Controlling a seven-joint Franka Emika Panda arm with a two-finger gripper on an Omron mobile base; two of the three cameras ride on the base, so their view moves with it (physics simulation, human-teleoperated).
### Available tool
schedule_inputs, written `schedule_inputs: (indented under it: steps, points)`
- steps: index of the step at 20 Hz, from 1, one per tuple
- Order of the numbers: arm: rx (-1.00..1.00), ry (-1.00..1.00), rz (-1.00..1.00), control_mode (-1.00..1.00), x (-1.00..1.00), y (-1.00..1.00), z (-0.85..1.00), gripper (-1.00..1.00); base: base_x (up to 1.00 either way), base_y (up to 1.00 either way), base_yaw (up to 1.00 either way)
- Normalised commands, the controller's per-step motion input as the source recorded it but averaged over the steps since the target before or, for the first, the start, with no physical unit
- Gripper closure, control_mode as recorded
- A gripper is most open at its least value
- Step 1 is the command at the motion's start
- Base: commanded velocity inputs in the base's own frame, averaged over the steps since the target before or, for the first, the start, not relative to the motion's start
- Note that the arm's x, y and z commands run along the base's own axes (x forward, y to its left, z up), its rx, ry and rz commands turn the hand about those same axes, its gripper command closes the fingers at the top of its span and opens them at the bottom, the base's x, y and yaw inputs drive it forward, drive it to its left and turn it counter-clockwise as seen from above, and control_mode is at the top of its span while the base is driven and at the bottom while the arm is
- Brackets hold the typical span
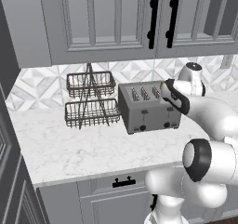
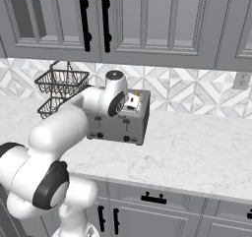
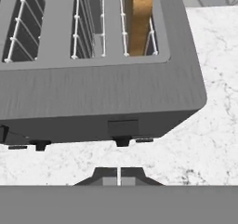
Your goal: Start the toaster. Once the lever pops up, take the bread to the plate on the dining counter.
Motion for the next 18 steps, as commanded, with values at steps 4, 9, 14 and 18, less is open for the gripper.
schedule_inputs:
  steps: [4, 9, 14, 18]
  points:
    - [0.00, 0.00, 0.00, -1.00, 0.01, -0.19, -0.16, 1.00, 0.00, 0.00, 0.00]
    - [0.00, -0.04, 0.00, -1.00, 0.13, 0.00, -0.35, 1.00, 0.00, 0.00, 0.00]
    - [0.00, -0.03, 0.00, -1.00, 0.21, 0.00, -0.25, 1.00, 0.00, 0.00, 0.00]
    - [0.00, 0.00, 0.00, -1.00, 0.26, 0.00, -0.06, 1.00, 0.00, 0.00, 0.00]
